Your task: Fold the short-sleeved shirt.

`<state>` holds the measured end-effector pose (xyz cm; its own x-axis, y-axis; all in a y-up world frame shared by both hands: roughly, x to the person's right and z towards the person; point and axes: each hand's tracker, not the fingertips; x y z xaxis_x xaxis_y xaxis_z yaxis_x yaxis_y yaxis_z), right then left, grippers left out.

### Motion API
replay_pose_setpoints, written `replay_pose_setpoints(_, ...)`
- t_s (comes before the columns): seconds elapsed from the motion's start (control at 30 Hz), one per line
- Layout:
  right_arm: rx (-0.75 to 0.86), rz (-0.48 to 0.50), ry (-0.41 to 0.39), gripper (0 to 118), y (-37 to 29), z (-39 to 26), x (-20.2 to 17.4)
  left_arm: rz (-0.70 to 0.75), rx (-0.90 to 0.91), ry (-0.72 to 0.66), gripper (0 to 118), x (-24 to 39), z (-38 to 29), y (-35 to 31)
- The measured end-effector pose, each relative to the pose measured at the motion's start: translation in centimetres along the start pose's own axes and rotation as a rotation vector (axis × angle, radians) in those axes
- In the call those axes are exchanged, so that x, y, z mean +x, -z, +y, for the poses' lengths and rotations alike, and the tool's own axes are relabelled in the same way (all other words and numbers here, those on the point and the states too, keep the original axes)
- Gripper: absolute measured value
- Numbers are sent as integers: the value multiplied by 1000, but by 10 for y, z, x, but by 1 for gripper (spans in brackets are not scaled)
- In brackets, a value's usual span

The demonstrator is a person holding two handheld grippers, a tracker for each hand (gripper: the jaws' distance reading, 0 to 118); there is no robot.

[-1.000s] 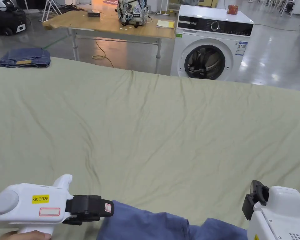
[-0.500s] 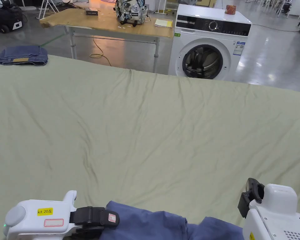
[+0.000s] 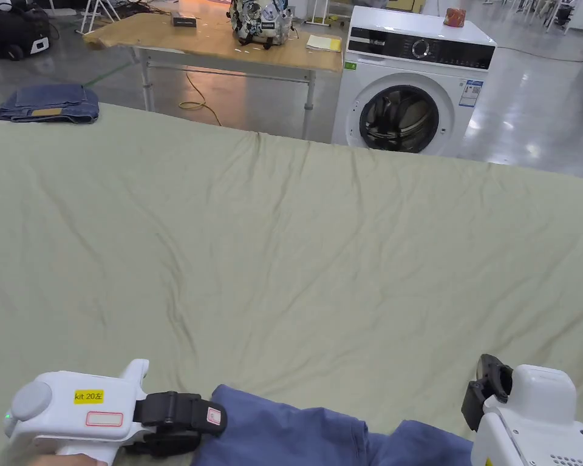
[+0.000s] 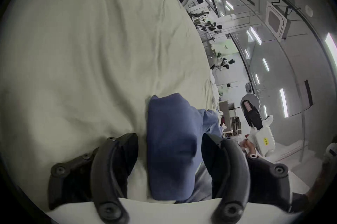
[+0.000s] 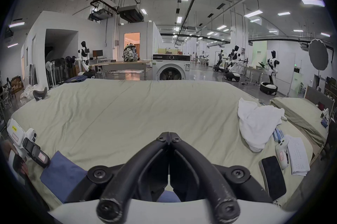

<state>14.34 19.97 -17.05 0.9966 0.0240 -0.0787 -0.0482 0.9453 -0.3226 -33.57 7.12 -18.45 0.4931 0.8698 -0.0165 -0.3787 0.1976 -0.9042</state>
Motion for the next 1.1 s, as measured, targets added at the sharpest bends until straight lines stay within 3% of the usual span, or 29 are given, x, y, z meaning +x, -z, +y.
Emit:
replay_pose_setpoints(0.2,-7,-1,18,0,-1,0,1,-102,-7,-15,74,2,-5,27)
replay_pose_setpoints(0.23,-6,0,19,0,-1,0,1,-100,-12,-13,70,6,-6,27)
replay_pose_setpoints(0.27,-5,0,20,0,-1,0,1,-105,-16,-8,57,6,-5,25)
replay_pose_setpoints(0.3,-5,-2,18,0,-2,1,1,-97,-23,-30,25,6,-4,21)
replay_pose_setpoints(0.33,-4,-1,17,0,-2,1,2,-91,-26,-43,12,7,-4,19)
replay_pose_setpoints(0.4,0,-1,16,0,-2,2,2,15,-13,4,11,9,-4,10)
replay_pose_setpoints(0.5,4,3,21,0,-3,3,1,-75,-24,-20,10,13,-8,4)
replay_pose_setpoints(0.67,2,14,24,0,-4,2,-2,-80,15,31,9,31,-4,-11)
replay_pose_setpoints(0.83,8,22,18,0,-4,4,-4,-34,82,60,9,52,8,-68)
replay_pose_setpoints(1.1,19,43,13,0,2,9,-11,298,186,72,9,89,10,-156)
